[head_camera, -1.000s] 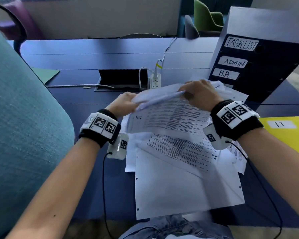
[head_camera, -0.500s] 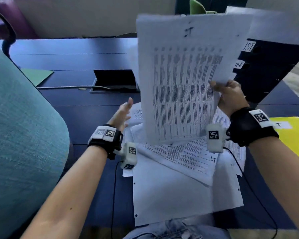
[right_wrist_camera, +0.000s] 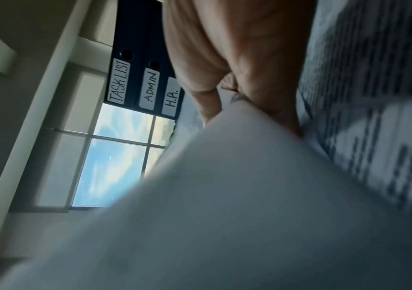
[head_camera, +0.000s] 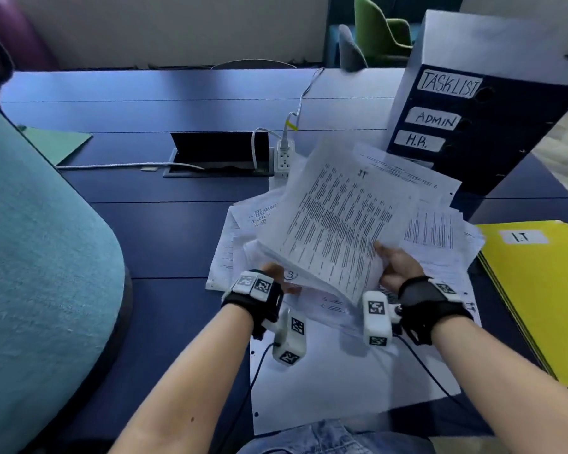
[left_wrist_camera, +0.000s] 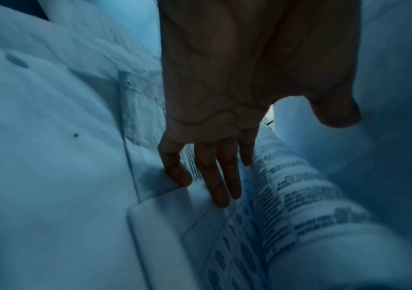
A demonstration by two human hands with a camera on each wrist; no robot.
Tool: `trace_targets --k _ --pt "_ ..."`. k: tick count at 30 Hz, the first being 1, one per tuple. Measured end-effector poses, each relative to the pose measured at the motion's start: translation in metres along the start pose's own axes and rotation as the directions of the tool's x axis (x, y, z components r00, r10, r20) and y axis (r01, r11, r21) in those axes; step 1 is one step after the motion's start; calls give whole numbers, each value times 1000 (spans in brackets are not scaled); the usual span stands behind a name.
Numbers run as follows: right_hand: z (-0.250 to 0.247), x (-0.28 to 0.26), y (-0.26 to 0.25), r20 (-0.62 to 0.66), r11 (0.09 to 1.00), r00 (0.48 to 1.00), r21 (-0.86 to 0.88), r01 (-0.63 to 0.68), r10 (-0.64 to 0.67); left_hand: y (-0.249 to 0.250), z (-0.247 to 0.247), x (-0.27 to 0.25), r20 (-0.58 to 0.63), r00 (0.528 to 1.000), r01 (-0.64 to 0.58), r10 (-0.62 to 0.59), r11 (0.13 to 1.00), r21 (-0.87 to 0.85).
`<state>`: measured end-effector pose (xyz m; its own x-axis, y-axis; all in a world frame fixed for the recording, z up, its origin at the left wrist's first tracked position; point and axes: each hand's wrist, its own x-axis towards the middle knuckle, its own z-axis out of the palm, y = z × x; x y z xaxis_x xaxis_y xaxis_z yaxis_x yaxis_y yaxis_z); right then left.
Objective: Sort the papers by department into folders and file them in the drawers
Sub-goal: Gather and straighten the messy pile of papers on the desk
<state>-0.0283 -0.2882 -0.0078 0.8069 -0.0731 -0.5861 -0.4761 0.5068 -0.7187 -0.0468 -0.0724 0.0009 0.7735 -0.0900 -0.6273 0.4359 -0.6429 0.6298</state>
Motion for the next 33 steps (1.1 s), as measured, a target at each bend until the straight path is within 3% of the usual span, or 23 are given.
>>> trace_targets --k 3,5,8,11,12,13,14,16,17,21,25,29,33 --pt "9 -4 17 14 994 996 56 -90 89 15 2 -8 253 967 78 16 930 -359" --pt "15 -3 25 66 982 992 147 -121 112 26 6 -12 275 958 48 78 905 -424" --pt "30 -5 29 93 983 990 137 -122 110 24 13 -9 249 959 -10 136 895 -446" --pt "38 -2 28 93 982 988 136 -133 121 22 17 -8 108 974 -148 201 917 -370" --pt "41 -6 26 131 981 985 146 -128 109 25 16 -9 48 981 -146 187 884 -444" --pt "40 -3 27 144 977 984 172 -128 103 29 16 -10 -59 974 -221 220 851 -477" --pt "40 -5 27 160 974 980 173 -145 118 32 17 -10 -117 948 -317 294 868 -383" --pt "41 -3 25 90 975 985 150 -163 150 29 16 -10 -228 922 -348 314 929 -126" --pt "40 1 24 39 972 985 157 -174 169 24 17 -7 -232 923 -333 308 940 -77" --pt "35 12 14 -106 987 989 139 -84 99 16 -3 -1 -476 868 -263 145 945 -192" --pt "11 26 -1 -226 997 974 67 32 -16 1 -40 3 -662 750 -270 -7 910 -316" --pt "-11 34 -5 -287 986 949 -133 99 -134 -18 -76 9 -747 633 -302 -202 825 -479" --pt "-20 33 -7 -252 873 897 -428 234 -364 -17 -112 9 -789 539 -363 -295 764 -534"
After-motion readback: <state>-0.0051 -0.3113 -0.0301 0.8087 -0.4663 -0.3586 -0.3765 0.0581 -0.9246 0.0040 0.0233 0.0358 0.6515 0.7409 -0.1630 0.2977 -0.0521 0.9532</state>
